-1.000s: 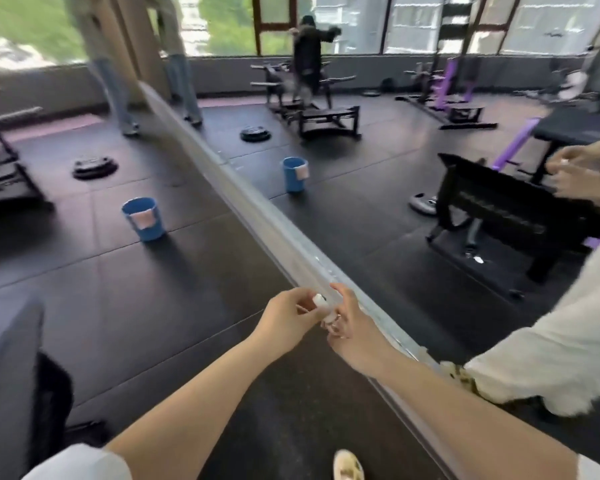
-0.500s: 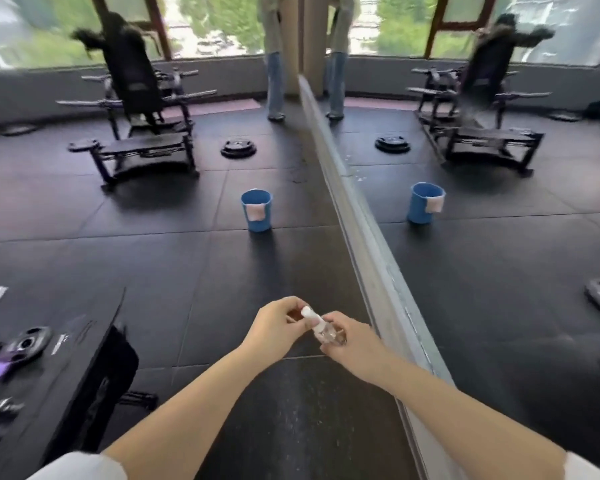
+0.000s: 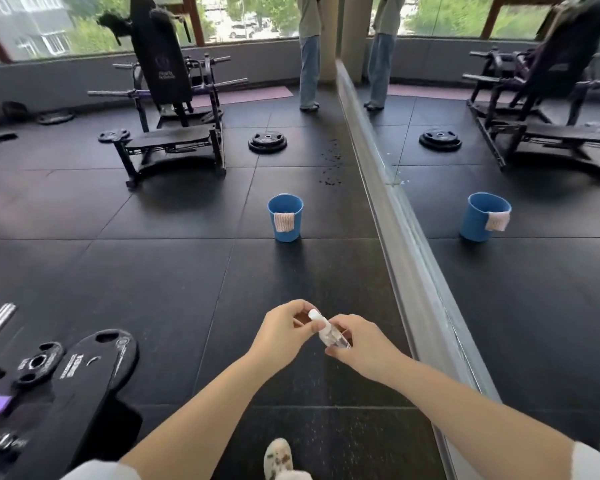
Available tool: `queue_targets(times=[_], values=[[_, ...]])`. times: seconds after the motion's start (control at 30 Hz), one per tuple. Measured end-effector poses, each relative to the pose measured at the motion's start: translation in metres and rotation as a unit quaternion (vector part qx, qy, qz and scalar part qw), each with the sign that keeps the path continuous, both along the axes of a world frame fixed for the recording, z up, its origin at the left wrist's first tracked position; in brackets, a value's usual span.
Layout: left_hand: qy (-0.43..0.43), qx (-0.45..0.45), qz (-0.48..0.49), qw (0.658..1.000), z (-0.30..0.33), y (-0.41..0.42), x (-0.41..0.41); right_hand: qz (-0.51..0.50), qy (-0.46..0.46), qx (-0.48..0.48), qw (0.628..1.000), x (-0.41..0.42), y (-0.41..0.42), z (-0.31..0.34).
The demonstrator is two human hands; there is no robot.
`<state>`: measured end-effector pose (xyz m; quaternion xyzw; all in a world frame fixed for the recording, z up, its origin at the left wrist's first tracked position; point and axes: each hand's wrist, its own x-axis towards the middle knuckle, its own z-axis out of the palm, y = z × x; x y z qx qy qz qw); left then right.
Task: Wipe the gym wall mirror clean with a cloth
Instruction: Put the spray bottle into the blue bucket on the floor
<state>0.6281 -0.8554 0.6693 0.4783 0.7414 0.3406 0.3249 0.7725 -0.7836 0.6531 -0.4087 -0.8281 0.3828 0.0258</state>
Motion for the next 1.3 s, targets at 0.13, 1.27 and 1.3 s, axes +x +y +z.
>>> queue_targets(times=[0.13, 1.27, 1.3], values=[[0.013, -0.019, -0.037, 0.999, 0.005, 0.071, -0.060, -0.015, -0.014, -0.005, 1.000, -0.056, 0.065, 0.007], [-0.028, -0.135, 0.161, 0.977, -0.070, 0.609, -0.411, 0.048, -0.038, -0.016, 0.998, -0.413, 0.659, -0.047], [-0.037, -0.139, 0.169, 0.975, -0.077, 0.620, -0.425, 0.044, -0.045, -0.012, 0.998, -0.424, 0.674, -0.052]])
